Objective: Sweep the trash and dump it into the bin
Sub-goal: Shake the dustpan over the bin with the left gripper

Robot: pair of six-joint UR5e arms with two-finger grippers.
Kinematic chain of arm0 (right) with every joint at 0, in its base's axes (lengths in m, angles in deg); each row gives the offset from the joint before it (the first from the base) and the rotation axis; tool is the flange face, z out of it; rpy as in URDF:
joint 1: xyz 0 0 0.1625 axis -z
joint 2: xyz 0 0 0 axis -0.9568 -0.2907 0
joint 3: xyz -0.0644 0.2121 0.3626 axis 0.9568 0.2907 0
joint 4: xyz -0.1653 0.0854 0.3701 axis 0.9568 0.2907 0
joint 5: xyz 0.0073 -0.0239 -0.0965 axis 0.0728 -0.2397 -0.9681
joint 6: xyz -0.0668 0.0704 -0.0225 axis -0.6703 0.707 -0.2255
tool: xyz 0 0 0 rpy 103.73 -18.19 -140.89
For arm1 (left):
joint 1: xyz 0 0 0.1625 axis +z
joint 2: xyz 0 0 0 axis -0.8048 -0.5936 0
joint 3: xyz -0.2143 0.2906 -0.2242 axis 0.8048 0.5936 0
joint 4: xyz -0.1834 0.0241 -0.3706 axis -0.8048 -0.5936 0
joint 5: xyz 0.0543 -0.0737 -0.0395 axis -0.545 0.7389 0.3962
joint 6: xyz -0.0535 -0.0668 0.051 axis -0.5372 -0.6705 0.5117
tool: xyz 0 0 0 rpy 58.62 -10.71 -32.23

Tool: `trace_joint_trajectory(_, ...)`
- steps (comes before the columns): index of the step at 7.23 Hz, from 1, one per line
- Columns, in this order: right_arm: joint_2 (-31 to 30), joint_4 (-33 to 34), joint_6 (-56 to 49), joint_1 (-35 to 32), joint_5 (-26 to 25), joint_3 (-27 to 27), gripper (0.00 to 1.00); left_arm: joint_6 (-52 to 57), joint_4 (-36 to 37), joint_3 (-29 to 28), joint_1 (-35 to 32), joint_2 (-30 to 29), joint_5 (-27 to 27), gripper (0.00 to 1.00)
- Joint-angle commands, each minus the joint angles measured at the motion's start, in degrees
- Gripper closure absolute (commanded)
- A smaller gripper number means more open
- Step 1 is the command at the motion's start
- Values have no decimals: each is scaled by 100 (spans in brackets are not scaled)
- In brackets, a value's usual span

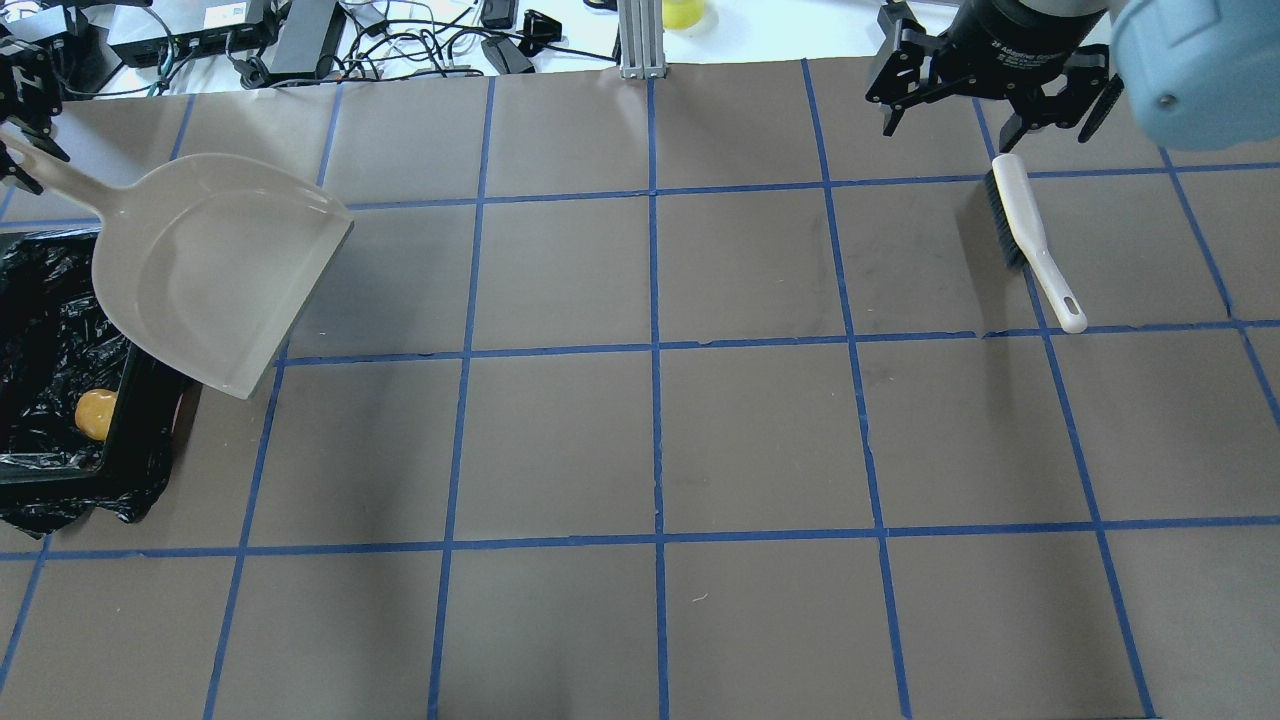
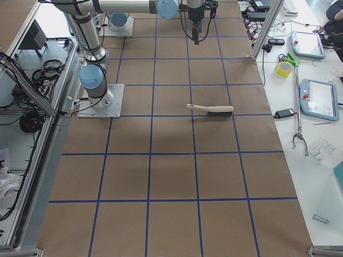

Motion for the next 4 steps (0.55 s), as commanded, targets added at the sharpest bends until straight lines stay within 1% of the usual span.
trace_joint_trajectory(1,0,6,0,-3,6,1,0,-1228,-23,268,-287,-184,243,100)
trace_joint_trajectory(2,0,6,0,-3,6,1,0,-1477,47,269,-454,-273,261,100)
trace_joint_trajectory(3,0,23,0,-3,15,1,0,-1940,56,313,-621,-395,505,100)
trace_joint_trajectory(4,8,23,0,-3,15,1,0,-2032,178,313,-658,-597,525,100)
